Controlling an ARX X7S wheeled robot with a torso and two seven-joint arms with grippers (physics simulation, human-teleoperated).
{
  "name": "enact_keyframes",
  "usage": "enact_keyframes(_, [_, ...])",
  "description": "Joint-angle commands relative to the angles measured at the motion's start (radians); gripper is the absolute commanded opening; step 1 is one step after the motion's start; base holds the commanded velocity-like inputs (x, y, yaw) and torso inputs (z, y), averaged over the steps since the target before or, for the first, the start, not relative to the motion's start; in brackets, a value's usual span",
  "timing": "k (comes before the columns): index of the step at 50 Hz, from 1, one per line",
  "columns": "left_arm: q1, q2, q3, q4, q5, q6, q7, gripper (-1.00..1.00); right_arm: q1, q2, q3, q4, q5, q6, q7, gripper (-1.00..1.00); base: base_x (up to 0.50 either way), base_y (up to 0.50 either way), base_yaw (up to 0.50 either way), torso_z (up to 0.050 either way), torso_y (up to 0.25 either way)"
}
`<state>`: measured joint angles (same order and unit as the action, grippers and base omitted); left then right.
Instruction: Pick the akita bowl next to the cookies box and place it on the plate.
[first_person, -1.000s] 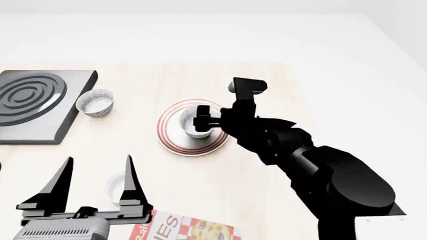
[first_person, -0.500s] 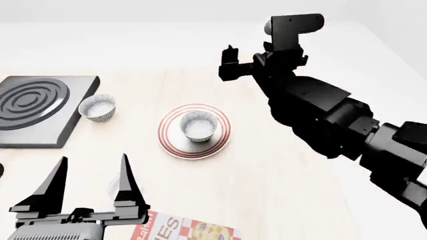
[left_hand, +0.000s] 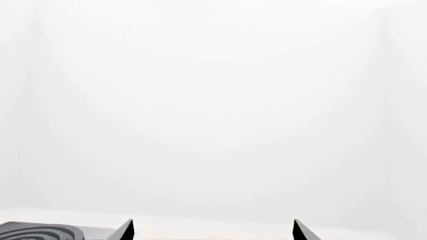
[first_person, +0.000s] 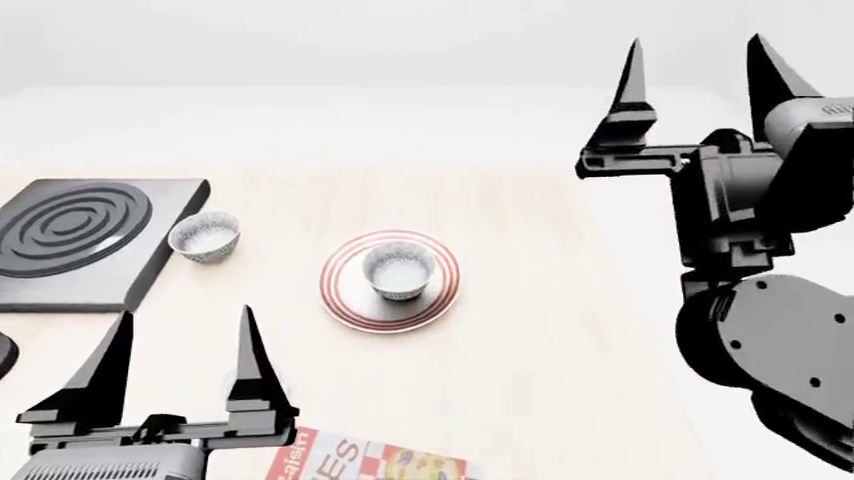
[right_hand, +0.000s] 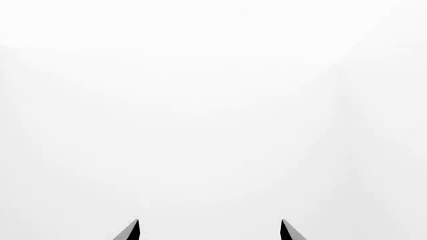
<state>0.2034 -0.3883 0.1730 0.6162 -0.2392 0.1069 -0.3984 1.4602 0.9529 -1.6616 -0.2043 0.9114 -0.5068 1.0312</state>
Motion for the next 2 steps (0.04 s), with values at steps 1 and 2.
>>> enact_keyframes(1, [0.001,-0.002,0.001,0.003,-0.004,0.002,-0.003,1.00,-0.062,0.113,-0.012,-0.133,-0.187,-0.051,0.145,1.00,0.00,0.00,0.00,-0.017,0.250])
enact_keyframes(2, [0.001,-0.003,0.002,0.003,-0.002,0.001,-0.004,1.00,-0.075,0.116,-0.013,-0.130,-0.193,-0.069,0.149,1.00,0.00,0.00,0.00,-0.018,0.250])
